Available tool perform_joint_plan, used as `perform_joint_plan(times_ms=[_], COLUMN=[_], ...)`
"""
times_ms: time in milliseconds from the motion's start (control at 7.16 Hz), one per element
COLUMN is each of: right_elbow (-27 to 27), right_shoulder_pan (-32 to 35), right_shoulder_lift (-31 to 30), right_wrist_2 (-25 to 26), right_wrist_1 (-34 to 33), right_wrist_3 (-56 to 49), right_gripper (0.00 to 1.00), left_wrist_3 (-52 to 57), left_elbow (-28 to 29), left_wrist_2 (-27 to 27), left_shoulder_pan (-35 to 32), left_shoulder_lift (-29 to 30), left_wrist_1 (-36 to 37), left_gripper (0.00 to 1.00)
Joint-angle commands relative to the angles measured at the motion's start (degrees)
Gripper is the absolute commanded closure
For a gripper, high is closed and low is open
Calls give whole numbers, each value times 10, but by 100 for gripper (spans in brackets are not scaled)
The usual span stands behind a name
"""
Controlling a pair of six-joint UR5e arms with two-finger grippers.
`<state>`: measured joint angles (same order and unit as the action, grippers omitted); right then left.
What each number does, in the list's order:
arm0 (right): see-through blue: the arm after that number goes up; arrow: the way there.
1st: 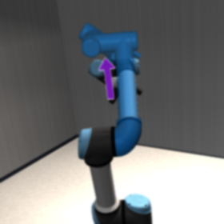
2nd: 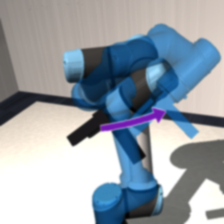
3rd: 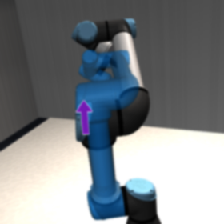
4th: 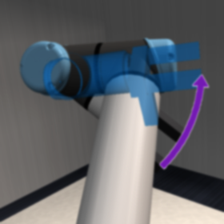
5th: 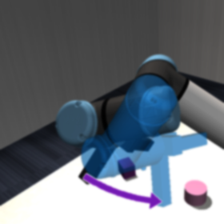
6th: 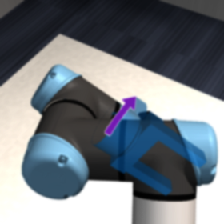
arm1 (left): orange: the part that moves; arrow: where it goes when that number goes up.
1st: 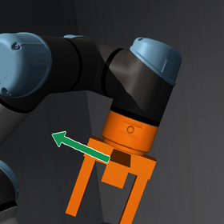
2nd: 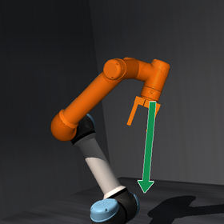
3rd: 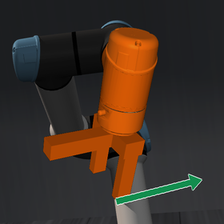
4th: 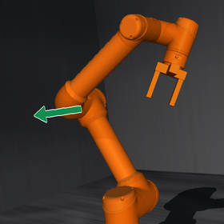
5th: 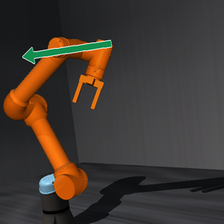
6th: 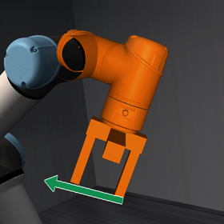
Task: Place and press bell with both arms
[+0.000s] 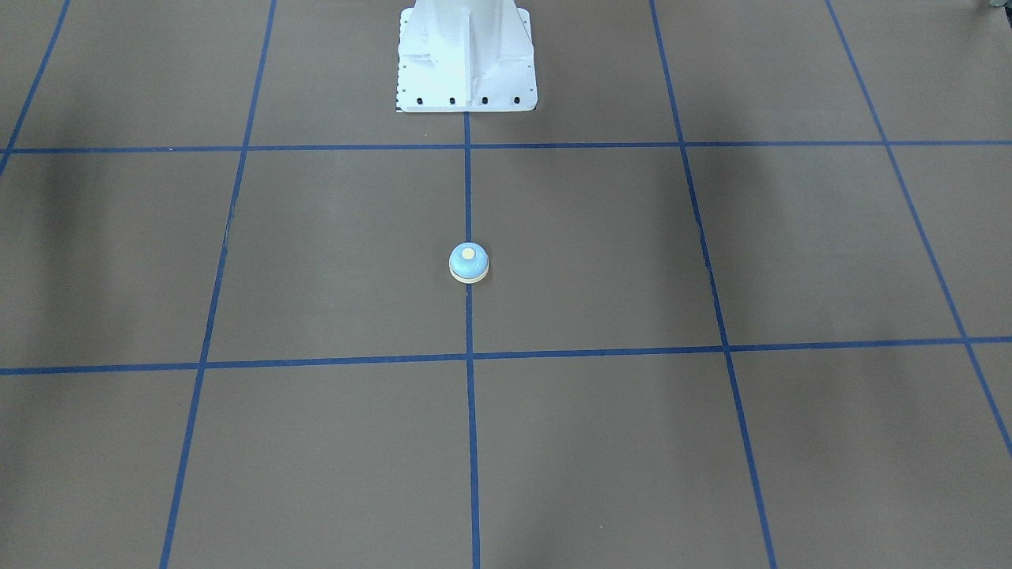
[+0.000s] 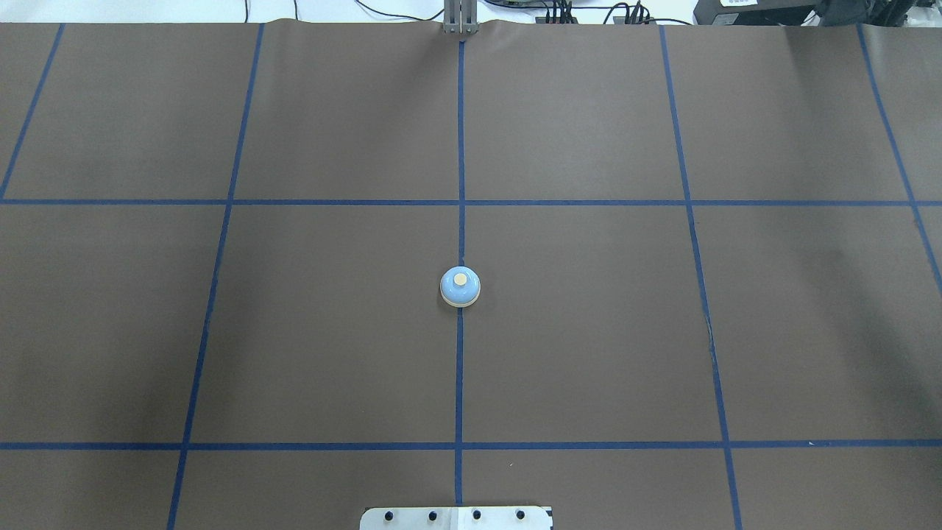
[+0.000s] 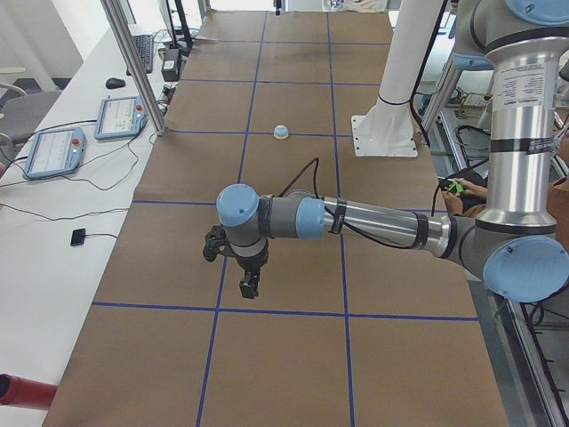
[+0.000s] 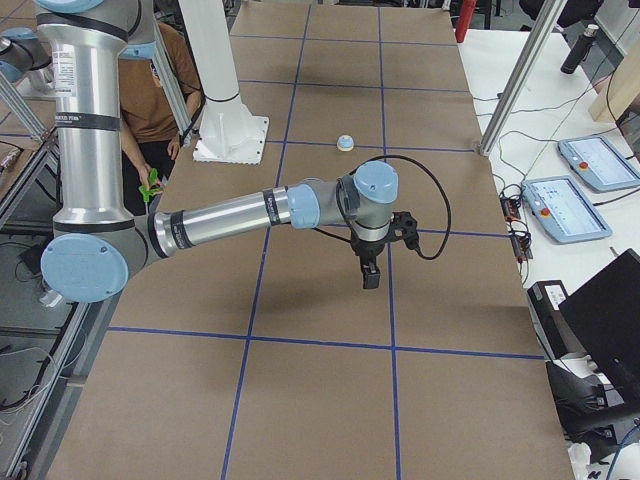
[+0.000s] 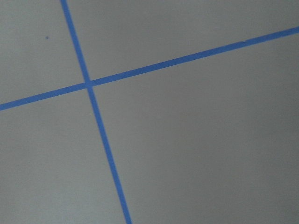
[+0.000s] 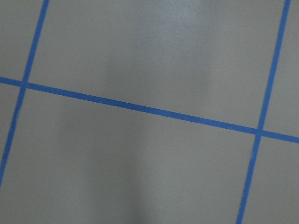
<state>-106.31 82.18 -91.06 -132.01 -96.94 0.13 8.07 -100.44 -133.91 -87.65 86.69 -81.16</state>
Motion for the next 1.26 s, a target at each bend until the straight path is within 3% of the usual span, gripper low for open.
perform_joint_plan(times_ms=[0,279,699,978,1118], right_elbow=[3,3,3,6,13], right_shoulder_pan=[34,35,36,36,35], right_shoulder_lift=[-4,-1,-11,-15,-11], right_wrist_2=[3,6,9,10,11], right_wrist_1=[-51,-58,-54,-52,-52], right_wrist_3=[-46,-45,-45,-45,-43], right_gripper=[0,0,0,0,0], left_wrist_3=[47,109,96,92,92], left_elbow=[3,8,9,-45,-72], left_wrist_2=[2,2,1,14,53], left_shoulder_pan=[-6,-12,-15,-16,-16], left_shoulder_lift=[-6,-2,-9,-13,-55], left_wrist_1=[1,1,-2,-1,-19], left_gripper=[1,1,0,0,0])
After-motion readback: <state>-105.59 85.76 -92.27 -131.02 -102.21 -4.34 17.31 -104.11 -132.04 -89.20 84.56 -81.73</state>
